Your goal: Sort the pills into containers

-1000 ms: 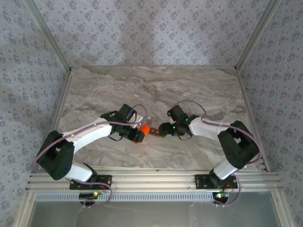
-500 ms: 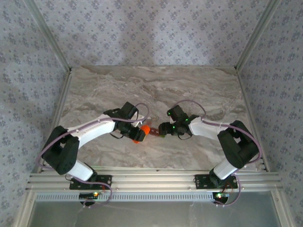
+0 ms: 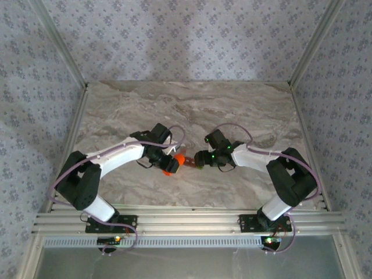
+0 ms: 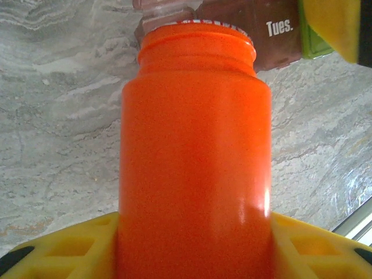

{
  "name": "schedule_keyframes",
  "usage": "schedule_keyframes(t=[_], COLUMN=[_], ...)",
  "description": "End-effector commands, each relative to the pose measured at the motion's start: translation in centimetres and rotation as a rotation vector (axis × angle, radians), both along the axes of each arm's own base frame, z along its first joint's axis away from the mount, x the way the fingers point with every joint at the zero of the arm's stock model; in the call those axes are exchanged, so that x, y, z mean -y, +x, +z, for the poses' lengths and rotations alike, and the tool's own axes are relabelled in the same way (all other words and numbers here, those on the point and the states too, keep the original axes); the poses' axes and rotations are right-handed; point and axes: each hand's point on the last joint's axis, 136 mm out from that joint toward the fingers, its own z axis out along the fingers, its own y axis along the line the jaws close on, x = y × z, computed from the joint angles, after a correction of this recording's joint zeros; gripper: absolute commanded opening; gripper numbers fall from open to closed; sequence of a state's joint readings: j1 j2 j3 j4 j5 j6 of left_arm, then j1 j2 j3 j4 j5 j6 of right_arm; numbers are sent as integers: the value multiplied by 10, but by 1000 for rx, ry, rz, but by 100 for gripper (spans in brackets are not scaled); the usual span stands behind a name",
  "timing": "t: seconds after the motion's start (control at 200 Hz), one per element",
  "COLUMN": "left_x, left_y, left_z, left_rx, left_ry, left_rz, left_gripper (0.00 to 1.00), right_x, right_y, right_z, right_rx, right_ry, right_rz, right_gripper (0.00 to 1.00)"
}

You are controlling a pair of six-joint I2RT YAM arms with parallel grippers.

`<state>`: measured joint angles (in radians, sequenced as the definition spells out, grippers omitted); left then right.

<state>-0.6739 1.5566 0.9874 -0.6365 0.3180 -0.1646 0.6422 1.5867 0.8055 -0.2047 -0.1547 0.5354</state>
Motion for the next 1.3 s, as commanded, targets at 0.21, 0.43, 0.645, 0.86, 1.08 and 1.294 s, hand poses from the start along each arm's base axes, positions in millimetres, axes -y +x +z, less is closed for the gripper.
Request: schedule_keyframes(t=[0.21,0.43,0.645,0.86,1.08,1.294], left_x=[-2,-5,-6,-6,-6,-9], left_y=[1,2,2,2,3,2], left_z=[7,5,4,5,5,6], left_rx=[-38,-56,-73,-90,-107,-120], left_ry=[30,49,60,70,90,116], left_rz=[-11,-12,-12,-19,-24,-33], left_gripper=[0,0,0,0,0,0], right_x=[-3,-3,-3,-3,-4,-4], right_y=[-2,-1,-2,-2,-2,-1], right_z=[-4,-4,-6,-6,-6,-7], right_rx=[-18,-19,-20,-21,-22,-22], right_ry=[6,6,5,5,8,8], right_rz=[-6,-7,-8,-9,-9,-10], right_gripper=[76,76,76,76,76,76])
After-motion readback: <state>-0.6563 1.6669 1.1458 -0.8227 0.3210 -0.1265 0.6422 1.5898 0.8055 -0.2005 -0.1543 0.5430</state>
